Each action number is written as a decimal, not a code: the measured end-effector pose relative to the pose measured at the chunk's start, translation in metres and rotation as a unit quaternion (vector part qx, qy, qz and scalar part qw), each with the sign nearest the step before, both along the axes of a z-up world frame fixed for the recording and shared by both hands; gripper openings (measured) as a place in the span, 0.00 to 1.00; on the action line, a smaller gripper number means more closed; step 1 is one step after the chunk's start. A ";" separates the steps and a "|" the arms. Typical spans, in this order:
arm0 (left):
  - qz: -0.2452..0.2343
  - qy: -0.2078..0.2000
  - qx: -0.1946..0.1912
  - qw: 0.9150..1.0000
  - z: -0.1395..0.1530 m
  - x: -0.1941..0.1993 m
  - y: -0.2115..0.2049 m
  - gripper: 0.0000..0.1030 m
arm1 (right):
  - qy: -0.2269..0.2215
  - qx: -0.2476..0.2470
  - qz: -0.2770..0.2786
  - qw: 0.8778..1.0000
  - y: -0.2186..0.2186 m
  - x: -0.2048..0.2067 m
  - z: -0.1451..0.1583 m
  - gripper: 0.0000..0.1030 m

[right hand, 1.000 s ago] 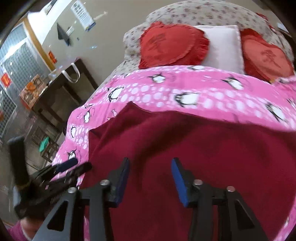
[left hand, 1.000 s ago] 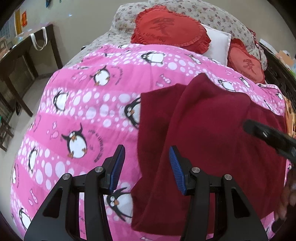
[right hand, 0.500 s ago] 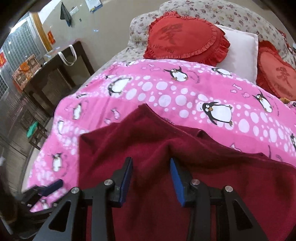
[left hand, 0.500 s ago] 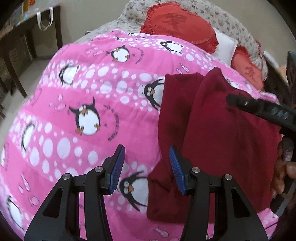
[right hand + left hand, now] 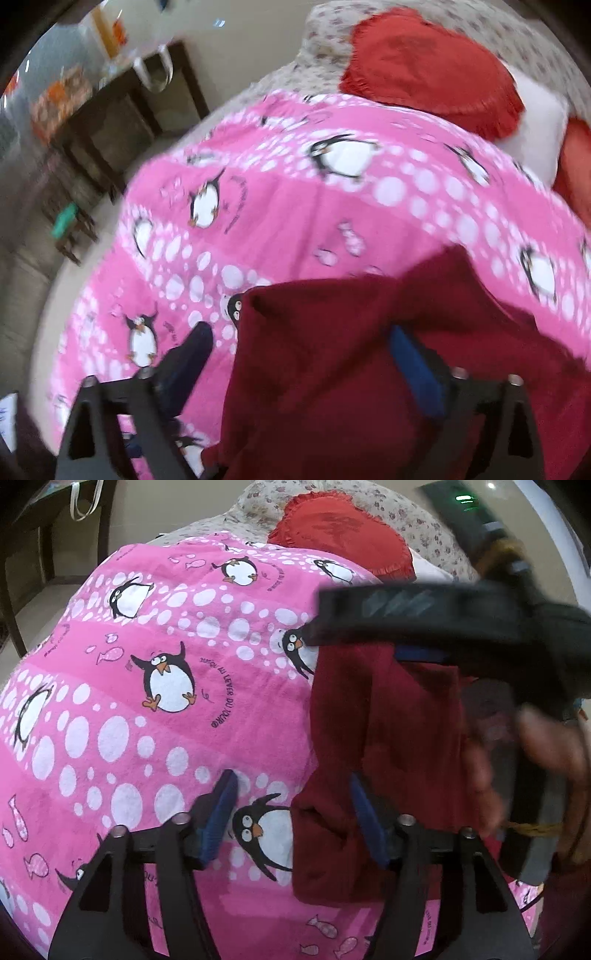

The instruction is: Fold small clothes

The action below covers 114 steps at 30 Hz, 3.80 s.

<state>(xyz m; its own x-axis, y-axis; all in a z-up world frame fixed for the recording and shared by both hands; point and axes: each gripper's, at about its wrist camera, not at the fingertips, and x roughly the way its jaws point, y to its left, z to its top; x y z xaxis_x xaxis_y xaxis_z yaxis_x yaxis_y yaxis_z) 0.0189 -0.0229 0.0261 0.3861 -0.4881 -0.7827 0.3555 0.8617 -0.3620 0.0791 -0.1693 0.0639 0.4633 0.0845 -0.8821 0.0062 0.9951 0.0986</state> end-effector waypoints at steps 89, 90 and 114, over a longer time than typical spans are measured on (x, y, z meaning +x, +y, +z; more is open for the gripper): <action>-0.233 -0.052 -0.051 0.970 0.107 -0.117 -0.253 0.20 | -0.111 0.100 -0.112 0.982 -0.232 -0.198 0.098 0.03; -0.236 -0.055 -0.042 0.969 0.106 -0.122 -0.262 0.20 | -0.110 0.105 -0.121 0.981 -0.243 -0.206 0.095 0.03; -0.194 -0.078 0.048 0.977 0.043 -0.116 -0.138 0.23 | -0.064 0.312 -0.122 0.940 -0.224 -0.218 -0.004 0.63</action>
<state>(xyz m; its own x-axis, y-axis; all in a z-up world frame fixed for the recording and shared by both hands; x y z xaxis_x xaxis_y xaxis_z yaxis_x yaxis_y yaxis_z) -0.0968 -0.1612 0.0693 0.3050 -0.5478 -0.7790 0.7061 0.6790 -0.2010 -0.1387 -0.3928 0.0604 0.6355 0.4451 -0.6309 0.1746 0.7131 0.6790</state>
